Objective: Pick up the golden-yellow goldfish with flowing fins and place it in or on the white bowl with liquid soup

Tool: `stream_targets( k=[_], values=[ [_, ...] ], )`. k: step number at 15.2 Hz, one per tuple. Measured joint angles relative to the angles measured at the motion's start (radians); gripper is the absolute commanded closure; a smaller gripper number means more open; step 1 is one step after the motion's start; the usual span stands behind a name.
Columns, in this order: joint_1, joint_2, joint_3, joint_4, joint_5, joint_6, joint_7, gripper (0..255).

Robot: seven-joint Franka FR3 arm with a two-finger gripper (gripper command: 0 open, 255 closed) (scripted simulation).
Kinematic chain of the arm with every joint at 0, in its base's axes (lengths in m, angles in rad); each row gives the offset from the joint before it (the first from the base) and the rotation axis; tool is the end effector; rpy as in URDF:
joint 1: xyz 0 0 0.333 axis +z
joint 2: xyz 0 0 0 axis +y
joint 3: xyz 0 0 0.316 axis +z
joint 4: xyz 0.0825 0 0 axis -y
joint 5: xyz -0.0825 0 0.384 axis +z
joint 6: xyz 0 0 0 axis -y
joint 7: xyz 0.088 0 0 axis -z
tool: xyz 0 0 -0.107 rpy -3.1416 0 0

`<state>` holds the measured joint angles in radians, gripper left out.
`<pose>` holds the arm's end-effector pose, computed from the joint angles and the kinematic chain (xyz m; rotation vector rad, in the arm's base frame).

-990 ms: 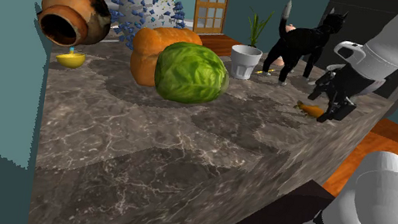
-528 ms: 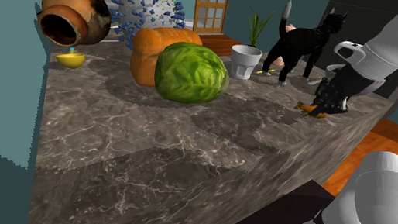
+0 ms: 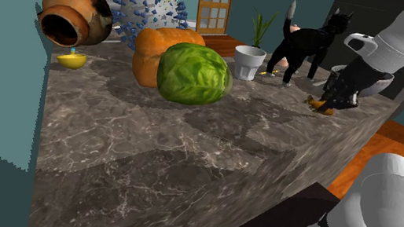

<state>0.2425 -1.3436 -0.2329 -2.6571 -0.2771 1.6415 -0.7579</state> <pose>0.1922 -0.0497 0.5789 2.6862 1.2738 0.4297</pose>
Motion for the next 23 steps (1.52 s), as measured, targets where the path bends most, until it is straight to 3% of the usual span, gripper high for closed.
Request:
stream_targets(
  k=[23],
  values=[
    [0.038, 0.21, 0.05, 0.396, 0.054, -0.185, -0.014, 255]
  ],
)
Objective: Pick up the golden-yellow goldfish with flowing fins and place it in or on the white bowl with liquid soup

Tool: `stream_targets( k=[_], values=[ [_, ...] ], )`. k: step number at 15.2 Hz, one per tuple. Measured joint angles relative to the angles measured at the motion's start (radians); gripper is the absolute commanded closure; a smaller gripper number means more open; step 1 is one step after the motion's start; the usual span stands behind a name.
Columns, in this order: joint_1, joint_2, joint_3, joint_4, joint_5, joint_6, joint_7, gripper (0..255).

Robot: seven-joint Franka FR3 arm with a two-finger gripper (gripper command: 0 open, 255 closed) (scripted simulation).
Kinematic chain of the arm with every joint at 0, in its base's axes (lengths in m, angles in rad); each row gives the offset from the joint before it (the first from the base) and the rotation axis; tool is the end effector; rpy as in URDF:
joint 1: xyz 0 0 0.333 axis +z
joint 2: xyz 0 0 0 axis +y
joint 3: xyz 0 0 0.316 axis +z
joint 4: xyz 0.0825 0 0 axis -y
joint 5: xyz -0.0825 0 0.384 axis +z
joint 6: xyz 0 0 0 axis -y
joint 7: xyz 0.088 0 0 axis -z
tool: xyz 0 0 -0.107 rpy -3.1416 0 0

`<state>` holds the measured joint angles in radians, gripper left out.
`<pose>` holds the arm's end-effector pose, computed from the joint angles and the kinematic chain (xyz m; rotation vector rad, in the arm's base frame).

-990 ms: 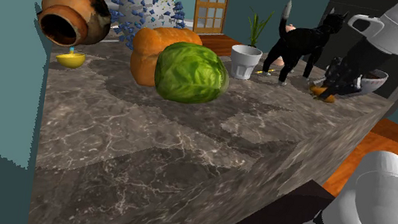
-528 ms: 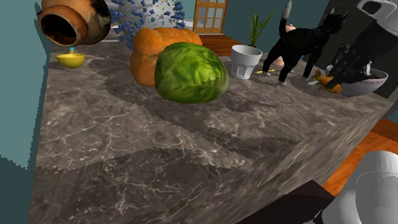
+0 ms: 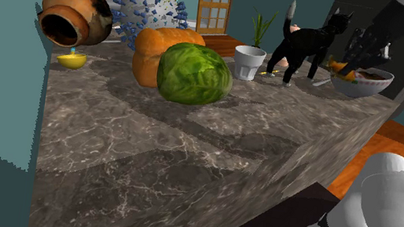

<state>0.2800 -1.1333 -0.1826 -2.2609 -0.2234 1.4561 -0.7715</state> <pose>0.1931 -0.0496 0.7000 2.6863 1.2737 0.4296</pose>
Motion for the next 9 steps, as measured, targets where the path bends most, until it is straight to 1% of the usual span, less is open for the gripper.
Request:
stream_targets(
  k=[5, 7, 9],
  values=[
    [0.005, 0.044, 0.007, 0.086, 0.008, -0.042, -0.004, 255],
    [0.006, 0.056, -0.02, 0.107, -0.009, -0.046, -0.029, 255],
    [0.004, 0.056, -0.065, 0.128, -0.04, -0.056, -0.071, 255]
  ],
)
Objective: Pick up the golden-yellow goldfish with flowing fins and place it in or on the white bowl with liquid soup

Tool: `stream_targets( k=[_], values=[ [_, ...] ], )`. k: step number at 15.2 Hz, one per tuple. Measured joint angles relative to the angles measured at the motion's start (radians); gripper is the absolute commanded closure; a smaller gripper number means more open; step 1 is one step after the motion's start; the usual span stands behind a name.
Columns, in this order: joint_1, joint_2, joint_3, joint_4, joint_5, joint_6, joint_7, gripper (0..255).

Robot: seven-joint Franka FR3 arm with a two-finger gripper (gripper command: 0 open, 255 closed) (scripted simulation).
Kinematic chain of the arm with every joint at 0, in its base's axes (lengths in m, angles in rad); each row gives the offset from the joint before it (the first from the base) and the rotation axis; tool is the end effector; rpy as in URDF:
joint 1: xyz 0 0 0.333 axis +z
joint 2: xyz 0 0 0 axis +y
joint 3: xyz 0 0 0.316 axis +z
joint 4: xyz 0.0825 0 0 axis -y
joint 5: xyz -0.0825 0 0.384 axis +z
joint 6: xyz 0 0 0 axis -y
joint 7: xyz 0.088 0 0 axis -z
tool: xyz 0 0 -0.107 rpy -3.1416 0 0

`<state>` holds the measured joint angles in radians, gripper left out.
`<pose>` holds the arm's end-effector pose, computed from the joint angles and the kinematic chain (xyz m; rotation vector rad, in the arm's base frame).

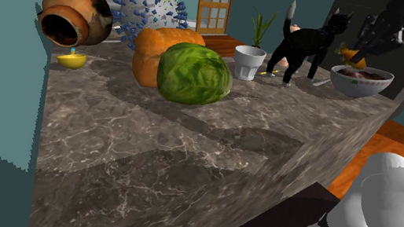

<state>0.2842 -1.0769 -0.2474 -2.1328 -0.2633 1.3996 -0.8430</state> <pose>0.1940 -0.0891 0.7301 2.6872 1.2730 0.4302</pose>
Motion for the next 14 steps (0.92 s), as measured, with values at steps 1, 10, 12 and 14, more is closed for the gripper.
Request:
stream_targets(
  k=[1, 10, 12, 14],
  values=[
    [-0.001, -0.004, -0.02, -0.002, -0.014, 0.003, -0.017, 255],
    [0.022, 0.042, -0.24, 0.135, -0.151, -0.017, -0.222, 255],
    [0.036, 0.065, -0.292, 0.184, -0.177, -0.02, -0.27, 255],
    [0.047, 0.076, -0.338, 0.216, -0.2, -0.019, -0.311, 255]
  ],
)
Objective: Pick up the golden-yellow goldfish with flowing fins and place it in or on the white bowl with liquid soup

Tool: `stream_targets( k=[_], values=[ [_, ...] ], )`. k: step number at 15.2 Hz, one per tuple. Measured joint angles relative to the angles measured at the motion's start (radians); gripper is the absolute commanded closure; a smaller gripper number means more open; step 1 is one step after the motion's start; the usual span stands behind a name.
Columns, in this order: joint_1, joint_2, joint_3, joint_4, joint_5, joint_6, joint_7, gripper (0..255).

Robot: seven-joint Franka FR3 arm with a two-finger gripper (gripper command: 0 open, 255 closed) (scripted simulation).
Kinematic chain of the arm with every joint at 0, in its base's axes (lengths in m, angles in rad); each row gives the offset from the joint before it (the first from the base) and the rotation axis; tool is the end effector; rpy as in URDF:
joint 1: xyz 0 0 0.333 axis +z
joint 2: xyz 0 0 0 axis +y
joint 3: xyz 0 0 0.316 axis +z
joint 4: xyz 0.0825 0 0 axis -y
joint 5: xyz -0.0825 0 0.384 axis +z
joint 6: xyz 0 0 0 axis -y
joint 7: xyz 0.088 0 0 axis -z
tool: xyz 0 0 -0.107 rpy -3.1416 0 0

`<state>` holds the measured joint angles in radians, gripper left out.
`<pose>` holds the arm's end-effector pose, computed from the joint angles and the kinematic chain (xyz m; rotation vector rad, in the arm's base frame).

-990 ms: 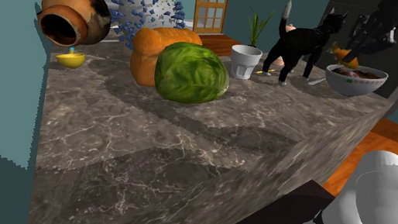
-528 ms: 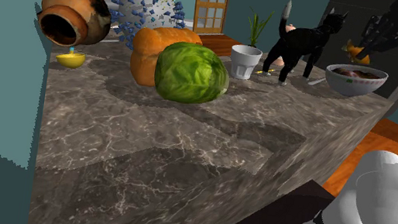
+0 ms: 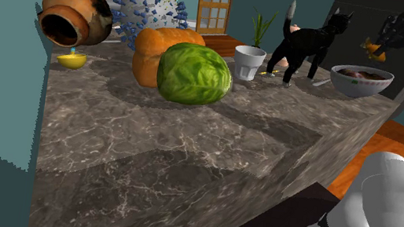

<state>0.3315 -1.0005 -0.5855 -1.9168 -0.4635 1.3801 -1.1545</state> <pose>0.1900 -0.2730 0.7311 2.6871 1.2737 0.4315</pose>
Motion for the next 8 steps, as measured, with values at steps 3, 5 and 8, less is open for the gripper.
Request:
stream_targets(
  k=[3, 5, 8],
  values=[
    [0.03, 0.034, -0.078, 0.075, -0.032, -0.003, -0.068, 255],
    [0.062, 0.068, -0.138, 0.144, -0.05, -0.006, -0.117, 255],
    [0.119, 0.114, -0.235, 0.248, -0.074, -0.01, -0.191, 255]
  ],
)
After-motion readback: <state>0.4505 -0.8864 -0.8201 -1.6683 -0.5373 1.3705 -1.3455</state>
